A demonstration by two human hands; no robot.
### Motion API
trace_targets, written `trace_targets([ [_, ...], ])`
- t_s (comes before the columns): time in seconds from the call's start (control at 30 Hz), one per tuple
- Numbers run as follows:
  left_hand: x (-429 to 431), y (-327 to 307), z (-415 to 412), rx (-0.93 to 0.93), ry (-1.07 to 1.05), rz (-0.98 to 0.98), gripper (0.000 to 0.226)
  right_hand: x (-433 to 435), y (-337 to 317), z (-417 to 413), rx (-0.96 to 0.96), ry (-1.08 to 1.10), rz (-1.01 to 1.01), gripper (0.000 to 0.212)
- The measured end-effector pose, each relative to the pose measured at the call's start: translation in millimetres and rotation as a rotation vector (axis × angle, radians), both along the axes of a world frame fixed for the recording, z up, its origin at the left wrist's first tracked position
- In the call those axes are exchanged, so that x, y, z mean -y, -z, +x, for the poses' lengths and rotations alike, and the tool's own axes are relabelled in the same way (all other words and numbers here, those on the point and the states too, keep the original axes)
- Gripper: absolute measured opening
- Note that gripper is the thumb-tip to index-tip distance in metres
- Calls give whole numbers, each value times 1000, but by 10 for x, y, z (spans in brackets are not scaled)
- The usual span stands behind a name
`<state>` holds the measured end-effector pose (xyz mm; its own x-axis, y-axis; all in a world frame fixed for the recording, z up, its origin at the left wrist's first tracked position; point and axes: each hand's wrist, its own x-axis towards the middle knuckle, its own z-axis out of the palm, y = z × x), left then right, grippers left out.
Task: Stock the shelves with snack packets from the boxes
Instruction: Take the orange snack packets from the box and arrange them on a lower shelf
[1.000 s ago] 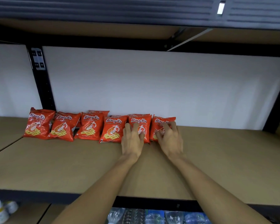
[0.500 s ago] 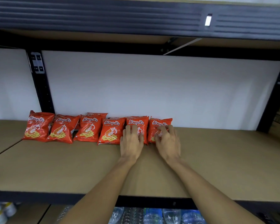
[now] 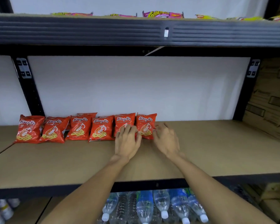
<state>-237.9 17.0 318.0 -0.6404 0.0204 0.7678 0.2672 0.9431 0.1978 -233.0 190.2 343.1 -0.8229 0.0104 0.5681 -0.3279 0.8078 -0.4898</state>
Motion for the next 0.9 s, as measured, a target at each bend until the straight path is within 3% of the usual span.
trace_targets([
  [0.2,-481,-263,394,110,168,-31,34,-553,-51,541,76,62,-59,17],
  [0.4,-1314,-275,882,136,372,-149,24,-1203,86,1110,110,173,-100,34],
  [0.7,-2651,260,1492,222,591,-131,35,-2346,574,2081,15,387,-184,39],
  [0.9,-3350,920,1952,290,700,-150,32,-3078,1322,2776,97,511,-247,43],
])
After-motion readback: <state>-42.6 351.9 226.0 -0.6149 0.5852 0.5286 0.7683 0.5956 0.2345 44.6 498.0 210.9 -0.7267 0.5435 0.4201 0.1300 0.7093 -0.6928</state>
